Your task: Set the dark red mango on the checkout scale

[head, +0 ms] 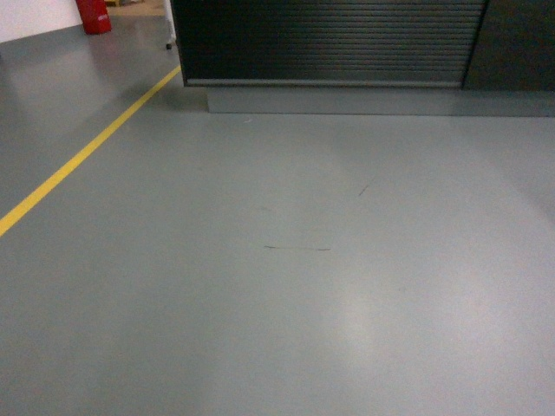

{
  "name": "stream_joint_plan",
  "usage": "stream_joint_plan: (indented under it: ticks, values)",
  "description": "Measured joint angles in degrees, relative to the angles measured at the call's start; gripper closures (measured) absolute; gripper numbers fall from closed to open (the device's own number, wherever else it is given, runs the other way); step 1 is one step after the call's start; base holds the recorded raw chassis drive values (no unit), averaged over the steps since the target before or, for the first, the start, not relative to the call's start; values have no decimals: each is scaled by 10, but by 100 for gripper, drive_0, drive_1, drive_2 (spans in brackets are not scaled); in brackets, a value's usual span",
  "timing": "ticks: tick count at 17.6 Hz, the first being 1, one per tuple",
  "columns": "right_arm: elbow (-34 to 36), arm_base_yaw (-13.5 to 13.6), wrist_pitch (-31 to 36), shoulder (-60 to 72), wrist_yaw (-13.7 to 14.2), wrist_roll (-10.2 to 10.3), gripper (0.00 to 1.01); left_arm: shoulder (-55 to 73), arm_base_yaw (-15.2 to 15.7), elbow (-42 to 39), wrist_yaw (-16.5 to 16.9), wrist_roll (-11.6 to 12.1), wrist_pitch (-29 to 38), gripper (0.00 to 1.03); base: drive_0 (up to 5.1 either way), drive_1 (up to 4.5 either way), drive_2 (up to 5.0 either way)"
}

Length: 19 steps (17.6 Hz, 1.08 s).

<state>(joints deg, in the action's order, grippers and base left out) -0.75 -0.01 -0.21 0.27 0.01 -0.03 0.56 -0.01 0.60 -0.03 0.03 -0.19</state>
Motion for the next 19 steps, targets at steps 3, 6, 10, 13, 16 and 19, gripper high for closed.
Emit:
stream_joint_plan:
  ticks: [3, 6, 10, 13, 16, 19]
  values:
    - [0, 0, 0, 0, 0, 0, 3, 0, 0, 0, 0, 0, 0, 5, 0, 0, 0]
    - [0, 0, 0, 0, 0, 0, 3, 0, 0, 0, 0, 0, 0, 5, 0, 0, 0]
    - [0, 0, 0, 0, 0, 0, 3, 0, 0, 0, 0, 0, 0, 5, 0, 0, 0]
    - [0, 0, 0, 0, 0, 0, 3, 0, 0, 0, 0, 0, 0, 5, 0, 0, 0]
    - [0, 0, 0, 0, 0, 0, 3, 0, 0, 0, 0, 0, 0, 5, 0, 0, 0]
    - [0, 0, 0, 0, 0, 0, 3, 0, 0, 0, 0, 0, 0, 5, 0, 0, 0]
